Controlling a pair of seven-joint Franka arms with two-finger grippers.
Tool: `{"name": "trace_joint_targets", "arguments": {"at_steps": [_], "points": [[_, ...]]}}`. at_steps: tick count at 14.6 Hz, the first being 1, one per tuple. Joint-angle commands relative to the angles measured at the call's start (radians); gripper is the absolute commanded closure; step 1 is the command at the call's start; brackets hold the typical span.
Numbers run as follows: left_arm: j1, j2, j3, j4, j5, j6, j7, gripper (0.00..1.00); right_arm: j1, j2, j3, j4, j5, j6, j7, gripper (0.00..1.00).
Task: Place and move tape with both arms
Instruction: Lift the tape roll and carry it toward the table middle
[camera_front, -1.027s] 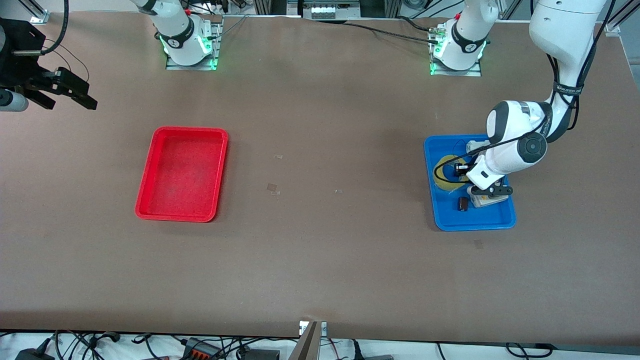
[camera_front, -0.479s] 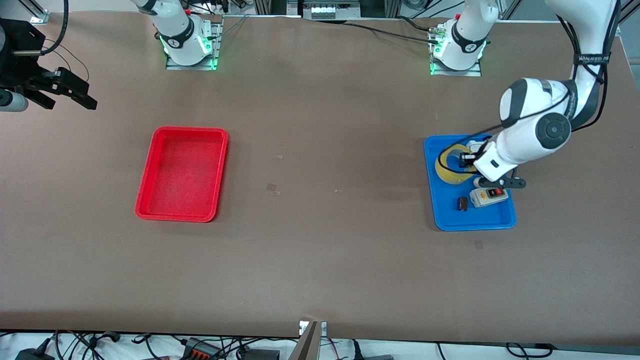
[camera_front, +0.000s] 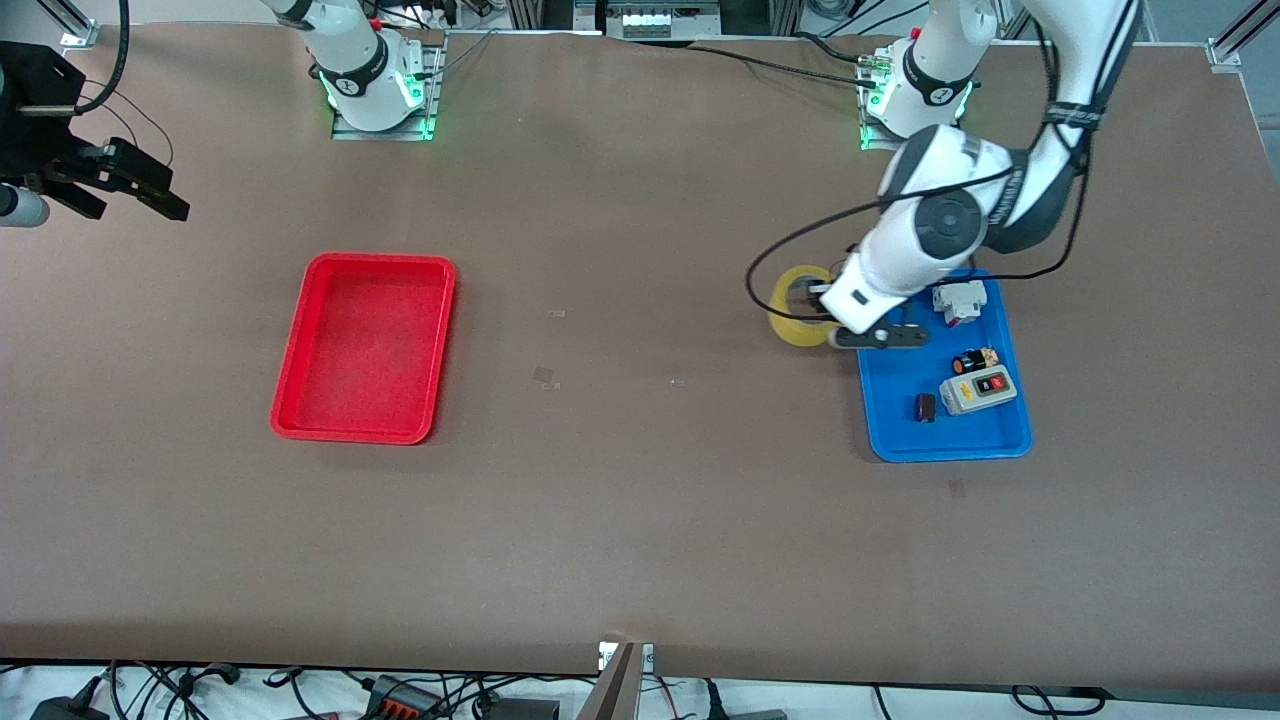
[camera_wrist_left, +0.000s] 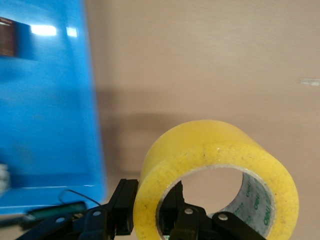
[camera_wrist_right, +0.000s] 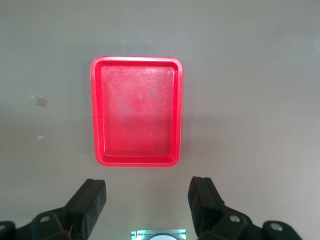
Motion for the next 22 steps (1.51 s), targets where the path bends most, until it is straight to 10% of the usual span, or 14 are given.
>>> {"name": "trace_joint_targets", "arguments": {"at_steps": [1,8,14,16,18,22], "points": [[-0.096,0.113,-0.007,0.129,0.0,-0.01,-0.107,0.87,-0.011,0.002,0.003,0.007,-0.002,-0.012,-0.02,0.01],[-0.325,0.437,-0.007,0.433,0.233,-0.011,-0.43,0.87,-0.018,0.002,0.003,0.001,-0.002,-0.012,-0.02,0.01],[-0.397,0.512,0.006,0.49,0.253,-0.01,-0.477,0.81,-0.018,0.002,0.003,0.0,0.0,-0.014,-0.043,0.01],[-0.399,0.523,0.006,0.51,0.253,-0.01,-0.477,0.61,-0.018,0.002,0.003,0.0,0.001,-0.012,-0.043,0.01],[-0.397,0.527,0.007,0.521,0.258,-0.011,-0.474,0.0,-0.018,0.002,0.003,0.001,0.003,-0.011,-0.043,0.01],[-0.339,0.479,0.006,0.522,0.271,-0.027,-0.466,0.0,-0.007,0.004,0.004,0.0,0.009,0.0,-0.039,0.01]]}}
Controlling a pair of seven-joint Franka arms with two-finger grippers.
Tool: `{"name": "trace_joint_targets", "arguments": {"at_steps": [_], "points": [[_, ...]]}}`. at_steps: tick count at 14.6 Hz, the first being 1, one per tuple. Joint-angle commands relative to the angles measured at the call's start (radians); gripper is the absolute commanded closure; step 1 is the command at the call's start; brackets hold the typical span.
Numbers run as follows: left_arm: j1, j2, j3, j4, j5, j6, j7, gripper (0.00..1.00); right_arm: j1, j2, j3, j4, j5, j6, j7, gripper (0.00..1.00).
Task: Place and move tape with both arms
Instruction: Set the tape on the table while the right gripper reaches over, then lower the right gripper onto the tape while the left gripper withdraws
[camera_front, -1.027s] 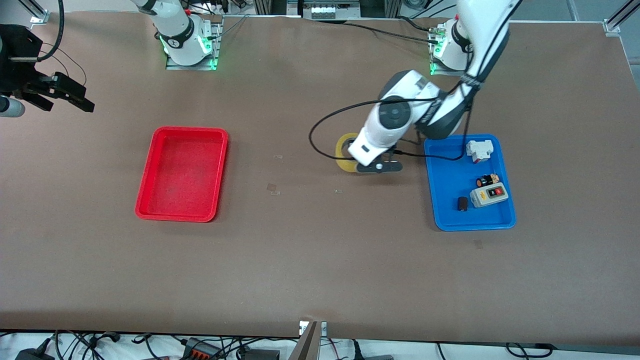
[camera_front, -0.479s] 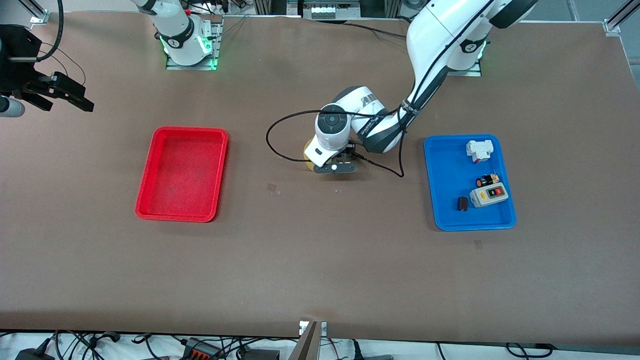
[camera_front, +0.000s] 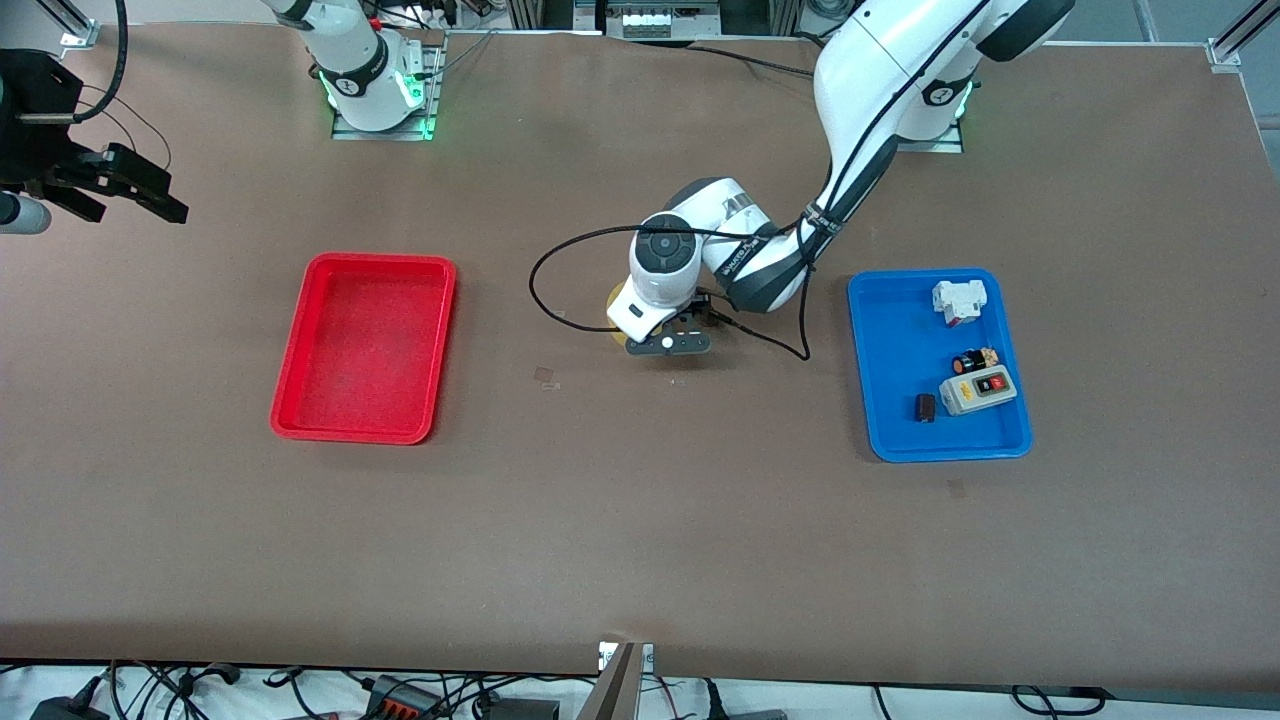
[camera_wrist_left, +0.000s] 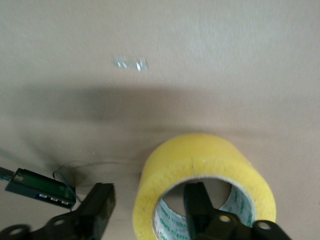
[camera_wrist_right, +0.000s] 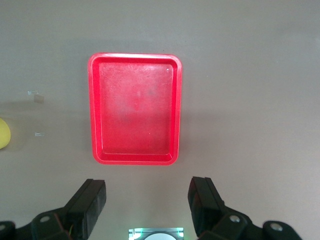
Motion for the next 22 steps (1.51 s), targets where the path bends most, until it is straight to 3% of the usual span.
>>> {"name": "trace_joint_targets", "arguments": {"at_steps": [1,4,8,12,17,22], "points": [[0.047,-0.072,-0.002,0.014,0.031,-0.085,-0.002,0.0,0.005,0.007,0.015,0.003,0.01,0.013,-0.005,0.01],[0.131,-0.196,-0.022,0.014,0.027,-0.211,0.011,0.0,0.077,0.032,0.018,0.001,0.01,0.054,0.003,0.02],[0.24,-0.325,-0.031,0.016,0.013,-0.372,0.1,0.0,0.219,0.102,0.018,0.001,0.012,0.131,0.159,0.02],[0.406,-0.44,-0.033,0.037,-0.025,-0.505,0.308,0.0,0.374,0.207,0.018,0.0,0.012,0.224,0.329,0.02],[0.589,-0.453,-0.03,0.169,-0.03,-0.731,0.582,0.0,0.539,0.358,0.018,-0.008,0.009,0.394,0.519,0.02],[0.768,-0.499,0.002,0.186,-0.113,-0.751,0.81,0.0,0.638,0.501,0.018,-0.02,0.01,0.556,0.615,0.02]]}}
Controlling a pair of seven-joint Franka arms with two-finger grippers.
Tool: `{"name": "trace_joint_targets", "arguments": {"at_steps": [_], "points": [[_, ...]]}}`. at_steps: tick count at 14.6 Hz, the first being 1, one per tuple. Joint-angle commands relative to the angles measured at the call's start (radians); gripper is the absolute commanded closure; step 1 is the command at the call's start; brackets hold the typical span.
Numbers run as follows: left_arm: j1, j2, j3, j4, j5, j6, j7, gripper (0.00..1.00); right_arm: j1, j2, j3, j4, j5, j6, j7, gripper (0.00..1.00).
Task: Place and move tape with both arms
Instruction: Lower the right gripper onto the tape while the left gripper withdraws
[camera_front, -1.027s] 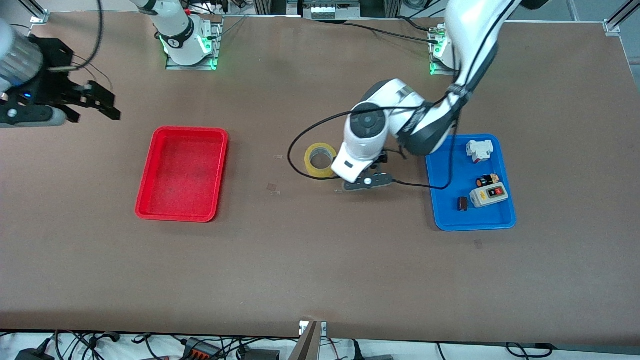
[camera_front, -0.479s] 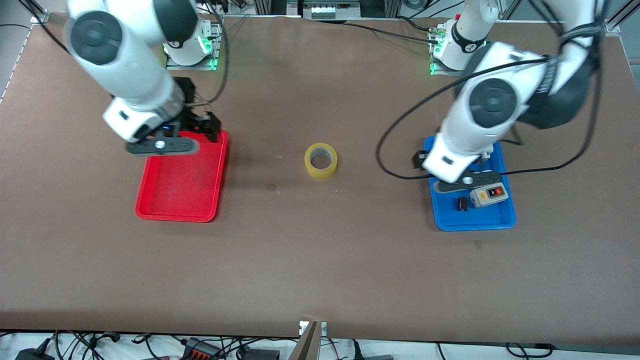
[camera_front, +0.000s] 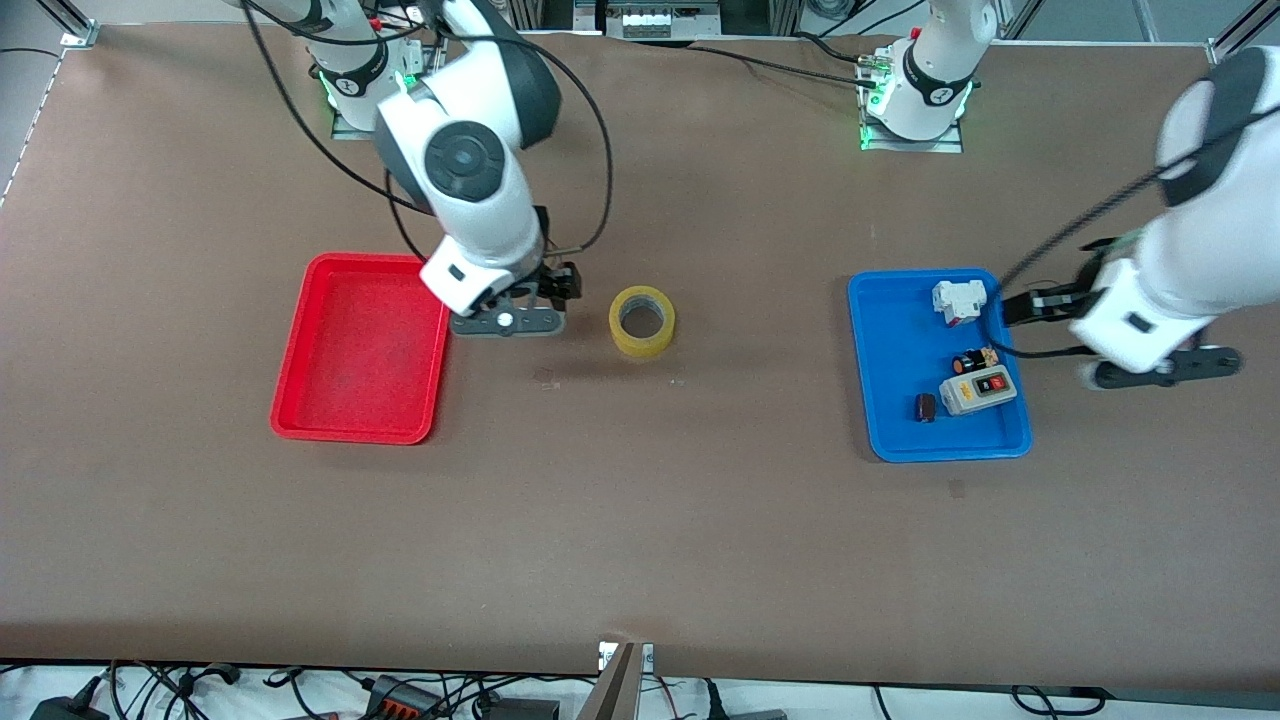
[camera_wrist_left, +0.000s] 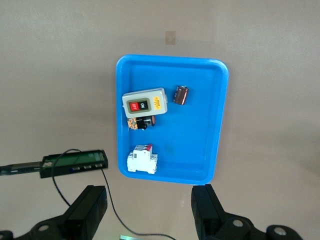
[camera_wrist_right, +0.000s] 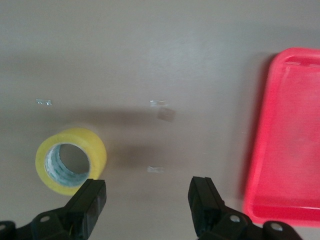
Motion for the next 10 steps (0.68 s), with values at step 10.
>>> {"name": "trace_joint_targets", "arguments": {"at_steps": [10], "points": [[-0.275,-0.316,0.385,-0.234,-0.186,0.065,0.205,0.0,0.14,0.218,-0.008,0.006,0.002,0.236,0.115,0.02]]}}
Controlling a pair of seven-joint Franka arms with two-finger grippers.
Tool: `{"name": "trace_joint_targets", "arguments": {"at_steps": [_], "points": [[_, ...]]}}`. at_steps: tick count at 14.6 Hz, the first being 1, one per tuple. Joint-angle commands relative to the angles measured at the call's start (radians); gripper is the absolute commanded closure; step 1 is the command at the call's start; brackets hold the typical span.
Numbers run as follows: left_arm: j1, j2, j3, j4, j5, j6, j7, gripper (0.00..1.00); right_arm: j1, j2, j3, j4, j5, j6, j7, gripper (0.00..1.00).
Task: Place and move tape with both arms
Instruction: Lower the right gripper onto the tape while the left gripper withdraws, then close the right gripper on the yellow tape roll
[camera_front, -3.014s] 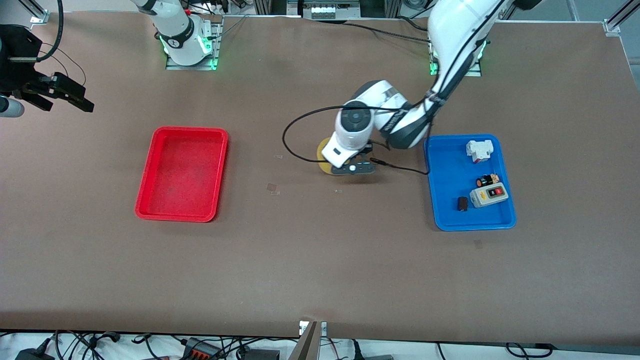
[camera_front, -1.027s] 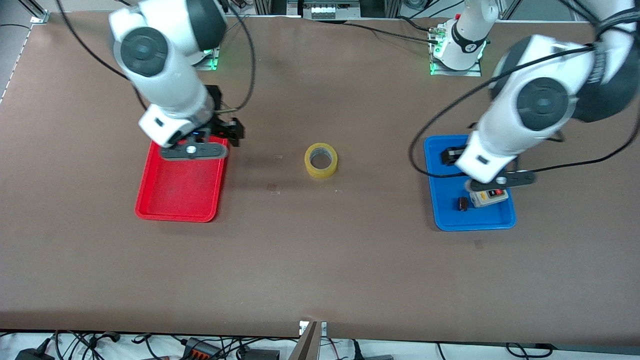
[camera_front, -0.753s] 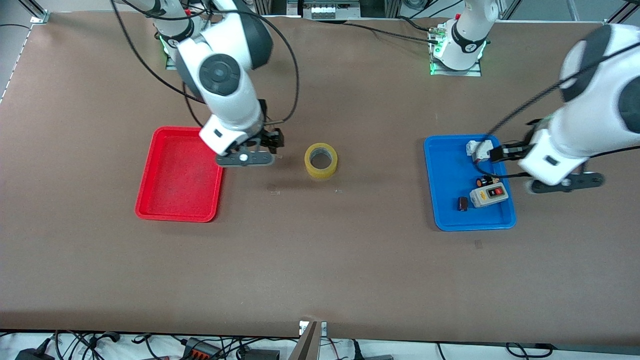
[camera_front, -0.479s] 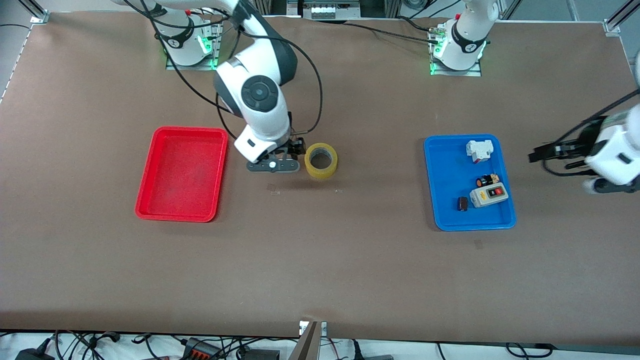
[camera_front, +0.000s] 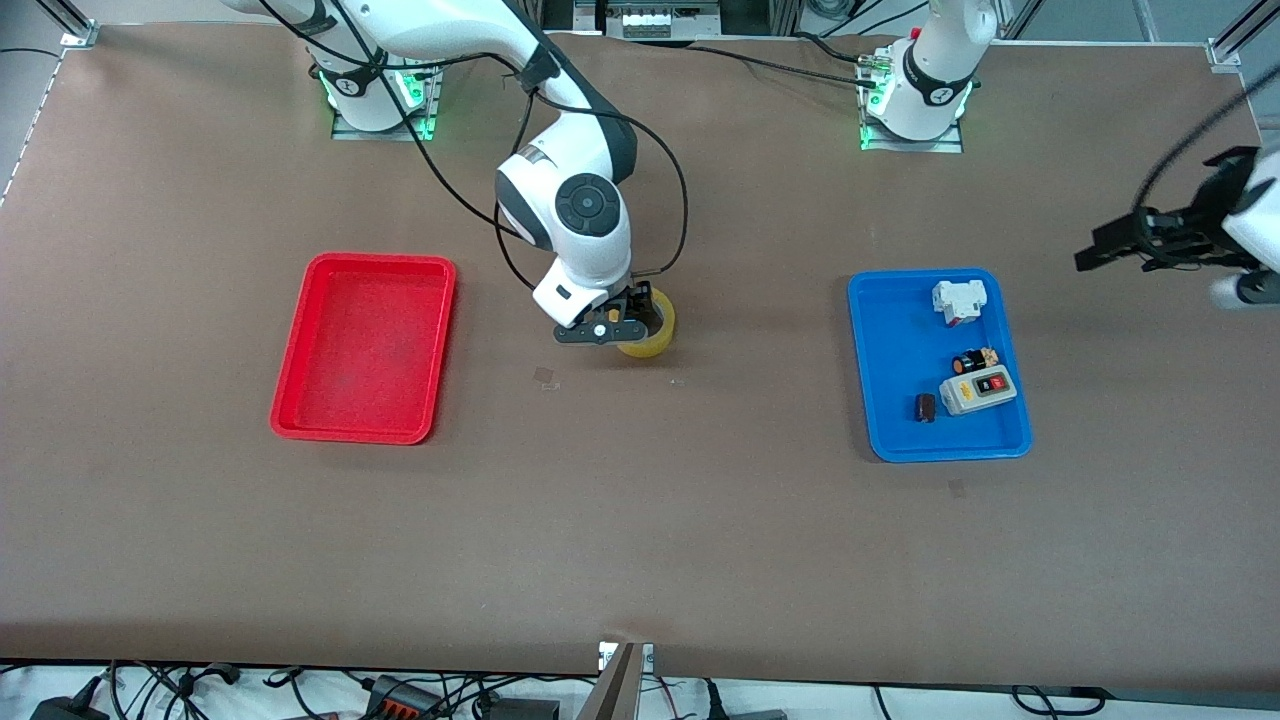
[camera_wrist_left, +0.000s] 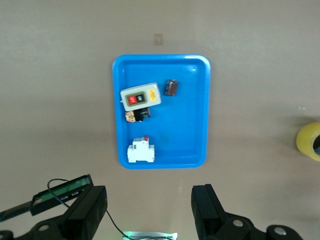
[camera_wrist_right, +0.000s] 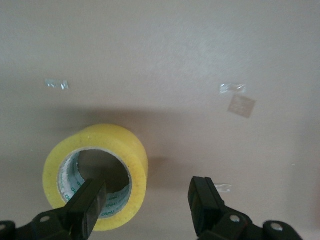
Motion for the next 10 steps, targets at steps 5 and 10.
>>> {"name": "trace_joint_targets", "arguments": {"at_steps": [5,10], "points": [[-0.031,-0.072,0.023,-0.067,-0.015,0.062,0.013,0.0,0.033,0.074,-0.007,-0.005,0.003,0.092,0.018,0.02],[-0.041,-0.016,0.02,0.012,0.011,0.05,0.01,0.0,0.04,0.089,-0.007,-0.005,0.003,0.095,0.02,0.09]]}}
